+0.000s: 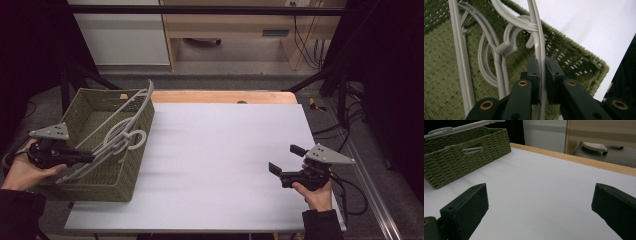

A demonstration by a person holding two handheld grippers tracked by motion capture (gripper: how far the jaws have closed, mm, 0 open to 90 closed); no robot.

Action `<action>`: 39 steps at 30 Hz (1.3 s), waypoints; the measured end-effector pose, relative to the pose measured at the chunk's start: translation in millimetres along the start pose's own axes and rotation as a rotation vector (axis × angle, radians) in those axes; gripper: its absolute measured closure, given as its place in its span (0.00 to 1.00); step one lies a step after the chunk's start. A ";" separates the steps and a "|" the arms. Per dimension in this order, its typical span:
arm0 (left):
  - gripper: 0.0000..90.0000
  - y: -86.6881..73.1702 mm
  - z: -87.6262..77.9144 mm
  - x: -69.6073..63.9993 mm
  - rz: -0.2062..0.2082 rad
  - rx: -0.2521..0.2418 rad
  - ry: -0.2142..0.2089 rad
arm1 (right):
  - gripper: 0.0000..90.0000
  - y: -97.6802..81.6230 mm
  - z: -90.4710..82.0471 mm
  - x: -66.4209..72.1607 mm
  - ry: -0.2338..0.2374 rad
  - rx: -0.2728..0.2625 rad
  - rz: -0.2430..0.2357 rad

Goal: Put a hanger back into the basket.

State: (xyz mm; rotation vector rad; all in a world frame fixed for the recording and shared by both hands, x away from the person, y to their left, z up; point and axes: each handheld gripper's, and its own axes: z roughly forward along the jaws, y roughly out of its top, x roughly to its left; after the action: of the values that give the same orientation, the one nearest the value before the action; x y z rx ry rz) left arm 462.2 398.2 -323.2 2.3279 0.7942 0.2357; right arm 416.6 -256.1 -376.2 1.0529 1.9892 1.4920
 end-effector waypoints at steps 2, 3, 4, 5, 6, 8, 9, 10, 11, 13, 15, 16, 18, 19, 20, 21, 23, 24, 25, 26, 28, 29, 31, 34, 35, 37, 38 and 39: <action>0.92 -3.4 0.3 3.4 -0.012 -0.002 -0.004 | 0.01 -0.1 0.2 0.2 0.000 0.001 0.000; 0.92 -5.7 0.2 6.0 -0.013 0.004 -0.006 | 0.01 -0.1 0.3 0.1 -0.001 0.001 -0.001; 0.92 -7.8 0.9 8.0 -0.023 0.000 -0.006 | 0.01 -0.2 0.5 0.0 0.000 0.001 -0.003; 0.92 -9.3 1.1 9.2 -0.026 0.003 -0.005 | 0.01 -0.2 0.6 0.2 -0.001 0.003 -0.001; 0.92 -11.7 1.6 11.7 -0.035 0.010 -0.006 | 0.01 -0.2 0.7 0.2 -0.002 0.003 -0.001; 0.92 -15.6 2.2 15.7 -0.047 0.021 -0.007 | 0.01 -0.2 0.8 0.4 -0.002 0.003 0.000; 0.92 -17.7 2.9 17.5 -0.049 0.022 -0.007 | 0.01 -0.3 1.0 0.3 -0.003 0.003 -0.002; 0.92 -19.4 3.1 19.0 -0.059 0.025 -0.009 | 0.01 -0.3 1.0 0.4 -0.002 0.004 0.000; 0.92 -21.3 3.6 20.7 -0.066 0.020 -0.005 | 0.01 -0.3 1.3 0.5 -0.004 0.004 0.001; 0.92 -24.7 4.6 24.1 -0.078 0.027 -0.005 | 0.01 -0.4 1.5 0.6 -0.003 0.004 0.001; 0.92 -27.6 5.0 26.3 -0.082 0.031 -0.014 | 0.01 -0.4 1.4 0.6 -0.003 0.004 0.000; 0.92 -29.1 5.5 27.0 -0.083 0.027 -0.018 | 0.01 -0.4 1.4 0.6 -0.004 0.004 0.001; 0.92 -31.4 5.7 28.9 -0.094 0.037 -0.026 | 0.01 -0.4 1.5 0.5 -0.004 0.004 0.002; 0.92 -32.6 6.5 30.0 -0.099 0.047 -0.028 | 0.01 -0.5 1.6 0.6 -0.004 0.005 0.002; 0.92 -33.6 7.6 30.3 -0.103 0.058 -0.030 | 0.01 -0.5 1.6 0.9 -0.003 0.008 0.001; 0.92 -34.6 8.5 30.9 -0.099 0.066 -0.031 | 0.01 -0.5 1.6 0.9 -0.003 0.007 0.001; 0.91 -35.9 9.9 32.1 -0.106 0.061 -0.028 | 0.01 -0.4 1.5 0.6 -0.004 0.005 0.002; 0.91 -36.8 10.2 33.4 -0.106 0.060 -0.023 | 0.01 -0.5 1.6 0.6 -0.004 0.005 0.002; 0.91 -38.1 10.5 34.8 -0.118 0.051 -0.017 | 0.01 -0.5 1.5 0.7 -0.003 0.008 0.001; 0.91 -40.0 10.3 37.1 -0.127 0.042 -0.013 | 0.01 -0.5 1.7 1.0 -0.002 0.007 0.002; 0.91 -42.8 10.5 39.3 -0.137 0.039 0.006 | 0.01 -0.4 1.6 0.9 -0.002 0.007 0.000; 0.91 -44.2 10.5 40.3 -0.145 0.042 0.016 | 0.01 -0.4 1.6 0.8 -0.003 0.006 0.001; 0.90 -47.8 11.6 41.9 -0.150 0.041 0.048 | 0.01 -0.6 1.7 0.8 -0.003 0.008 0.002; 0.88 -49.4 12.8 41.1 -0.173 0.047 0.079 | 0.01 -0.7 2.2 1.1 0.001 0.007 0.000; 0.88 -48.8 14.3 40.5 -0.172 0.056 0.091 | 0.01 -0.8 2.5 1.2 0.000 0.009 -0.001; 0.85 -46.5 15.6 39.1 -0.180 0.082 0.110 | 0.01 -1.0 3.0 1.3 -0.001 0.010 -0.002; 0.82 -45.1 15.5 38.8 -0.188 0.093 0.125 | 0.01 -1.0 3.0 1.4 0.000 0.009 -0.002; 0.79 -44.1 14.9 38.7 -0.186 0.099 0.130 | 0.01 -1.0 2.7 1.3 0.001 0.009 -0.004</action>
State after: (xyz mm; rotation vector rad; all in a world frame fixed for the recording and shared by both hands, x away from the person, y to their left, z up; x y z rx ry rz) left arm 477.3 439.9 -364.4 2.3292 1.1029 0.2733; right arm 417.5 -253.6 -377.9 1.0517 1.9992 1.4831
